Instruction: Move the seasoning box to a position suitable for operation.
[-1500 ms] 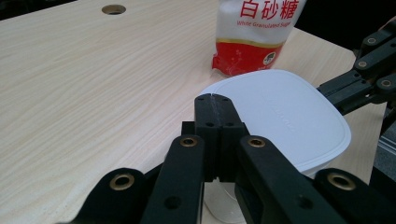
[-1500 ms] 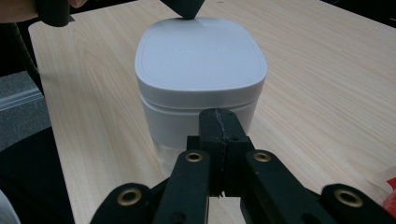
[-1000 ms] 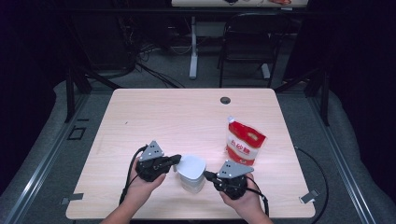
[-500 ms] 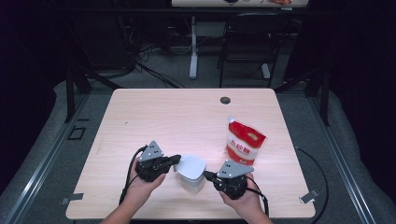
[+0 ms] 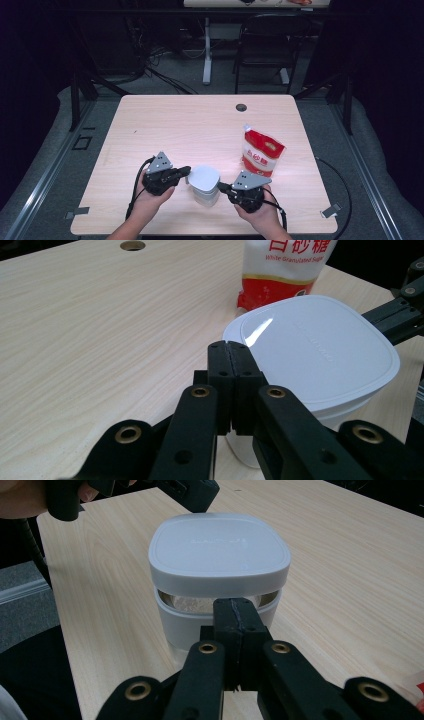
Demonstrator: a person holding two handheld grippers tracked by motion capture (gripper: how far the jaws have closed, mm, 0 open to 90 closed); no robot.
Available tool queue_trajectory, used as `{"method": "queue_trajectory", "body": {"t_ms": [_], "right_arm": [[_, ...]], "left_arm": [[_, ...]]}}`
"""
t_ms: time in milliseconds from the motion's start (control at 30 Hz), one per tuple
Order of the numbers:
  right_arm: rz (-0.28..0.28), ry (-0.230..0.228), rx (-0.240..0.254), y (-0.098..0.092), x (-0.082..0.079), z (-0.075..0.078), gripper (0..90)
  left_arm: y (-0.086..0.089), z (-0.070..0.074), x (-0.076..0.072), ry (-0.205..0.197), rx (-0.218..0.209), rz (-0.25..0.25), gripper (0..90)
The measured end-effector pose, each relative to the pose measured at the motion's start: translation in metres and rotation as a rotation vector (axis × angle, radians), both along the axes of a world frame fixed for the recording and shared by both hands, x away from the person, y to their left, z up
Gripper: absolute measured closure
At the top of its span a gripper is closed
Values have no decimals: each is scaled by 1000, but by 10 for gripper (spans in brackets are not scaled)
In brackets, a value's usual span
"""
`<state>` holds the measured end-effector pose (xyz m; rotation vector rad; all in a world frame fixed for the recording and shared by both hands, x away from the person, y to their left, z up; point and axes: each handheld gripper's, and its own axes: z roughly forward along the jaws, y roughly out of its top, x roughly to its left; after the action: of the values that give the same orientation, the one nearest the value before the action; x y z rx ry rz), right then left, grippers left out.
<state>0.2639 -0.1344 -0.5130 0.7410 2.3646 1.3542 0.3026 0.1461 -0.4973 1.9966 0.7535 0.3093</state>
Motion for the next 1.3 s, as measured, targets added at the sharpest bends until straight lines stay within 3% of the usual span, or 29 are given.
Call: {"method": "queue_trajectory", "body": {"t_ms": [500,667,1300], "right_arm": [[19,-18,10,4,0,6,900],[28,-18,22,6,1,9,900],[41,-21,42,10,4,17,900]], "left_arm": [[21,-8,-8,-19,15,51,801],[27,-14,-8,0,29,73,784],[30,-18,-14,3,18,76,706]]}}
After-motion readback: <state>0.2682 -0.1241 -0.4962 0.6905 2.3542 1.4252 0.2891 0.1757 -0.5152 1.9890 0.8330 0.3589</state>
